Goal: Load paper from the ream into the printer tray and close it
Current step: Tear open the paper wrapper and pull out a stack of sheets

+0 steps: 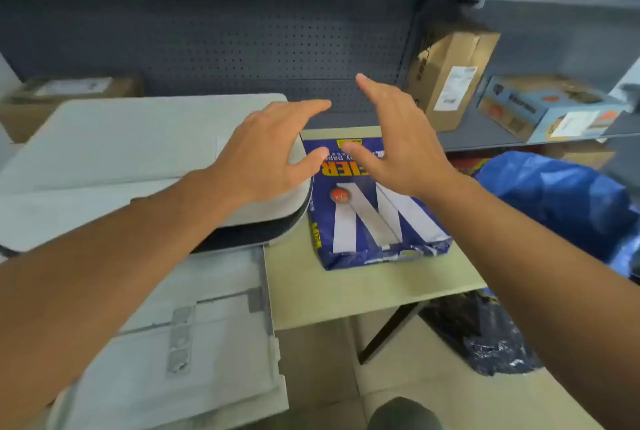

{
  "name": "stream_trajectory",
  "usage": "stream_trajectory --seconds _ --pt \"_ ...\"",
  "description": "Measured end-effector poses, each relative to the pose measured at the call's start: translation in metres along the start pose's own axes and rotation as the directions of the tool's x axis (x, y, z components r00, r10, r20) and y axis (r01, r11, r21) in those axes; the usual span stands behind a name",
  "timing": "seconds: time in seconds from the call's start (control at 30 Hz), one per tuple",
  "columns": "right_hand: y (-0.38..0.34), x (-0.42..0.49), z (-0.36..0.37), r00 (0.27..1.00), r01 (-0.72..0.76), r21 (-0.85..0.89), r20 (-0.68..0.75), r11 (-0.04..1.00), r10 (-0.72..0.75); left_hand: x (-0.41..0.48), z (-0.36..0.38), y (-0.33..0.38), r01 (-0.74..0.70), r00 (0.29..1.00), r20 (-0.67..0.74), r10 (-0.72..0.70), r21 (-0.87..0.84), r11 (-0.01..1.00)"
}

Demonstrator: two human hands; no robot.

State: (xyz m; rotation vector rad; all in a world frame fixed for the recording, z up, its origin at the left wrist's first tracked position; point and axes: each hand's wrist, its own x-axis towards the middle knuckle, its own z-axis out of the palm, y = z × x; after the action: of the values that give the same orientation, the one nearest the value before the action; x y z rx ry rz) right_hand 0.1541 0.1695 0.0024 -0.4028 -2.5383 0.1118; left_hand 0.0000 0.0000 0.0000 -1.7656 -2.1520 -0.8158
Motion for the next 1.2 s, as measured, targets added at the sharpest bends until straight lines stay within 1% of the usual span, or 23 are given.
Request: stream_trajectory --seconds 0.03,0.17,0.3,0.37,0.53,0.7,0.8,0.9,1.0,1.1,1.2 --pt "0.0 -0.009 0.001 1.0 0.015 0.002 -0.023 1.0 -0.015 -0.009 0.003 0.003 -0.028 0.999 -0.017 0.028 0.001 1.0" --pt "-0.014 -0.05 -0.017 0.998 0.02 -0.039 -0.061 0.999 -0.023 -0.044 -0.004 0.034 -0.024 0.999 -0.026 0.026 0.067 0.997" --pt "-0.037 -0.081 -0.056 0.997 0.036 -0.071 -0.058 0.997 -0.04 -0.07 -0.036 0.078 -0.038 0.998 -0.052 0.045 0.134 0.99" --pt "-0.048 -0.094 -0.079 0.995 0.051 -0.084 -0.079 0.995 -0.057 -0.079 -0.055 0.1 -0.046 0.996 -0.062 0.057 0.176 0.983" --pt "-0.07 -0.126 -0.119 0.986 0.065 -0.076 -0.149 0.995 -0.076 -0.104 -0.084 0.144 -0.036 0.996 -0.077 0.052 0.193 0.98" --pt "-0.075 -0.149 -0.127 0.986 0.077 -0.08 -0.143 0.994 -0.088 -0.126 -0.085 0.16 -0.016 0.996 -0.081 0.03 0.173 0.985" --pt "-0.07 -0.153 -0.116 0.99 0.064 -0.069 -0.119 0.996 -0.072 -0.131 -0.072 0.153 -0.01 0.997 -0.069 0.02 0.148 0.989" --pt "-0.056 -0.151 -0.092 0.997 0.019 -0.06 -0.075 0.998 -0.023 -0.124 -0.047 0.136 0.019 1.0 -0.016 -0.017 0.101 0.995" --pt "-0.036 -0.143 -0.059 0.999 -0.046 -0.011 -0.003 0.999 0.046 -0.109 -0.004 0.11 0.069 0.995 0.067 -0.075 0.08 0.994" --pt "-0.018 -0.132 -0.025 0.997 -0.072 0.032 0.035 0.997 0.071 -0.095 0.044 0.083 0.137 0.978 0.149 -0.144 0.056 0.989" --pt "-0.001 -0.121 0.007 0.989 -0.111 0.024 0.101 0.994 0.108 -0.083 0.083 0.06 0.125 0.966 0.221 -0.133 0.05 0.991"
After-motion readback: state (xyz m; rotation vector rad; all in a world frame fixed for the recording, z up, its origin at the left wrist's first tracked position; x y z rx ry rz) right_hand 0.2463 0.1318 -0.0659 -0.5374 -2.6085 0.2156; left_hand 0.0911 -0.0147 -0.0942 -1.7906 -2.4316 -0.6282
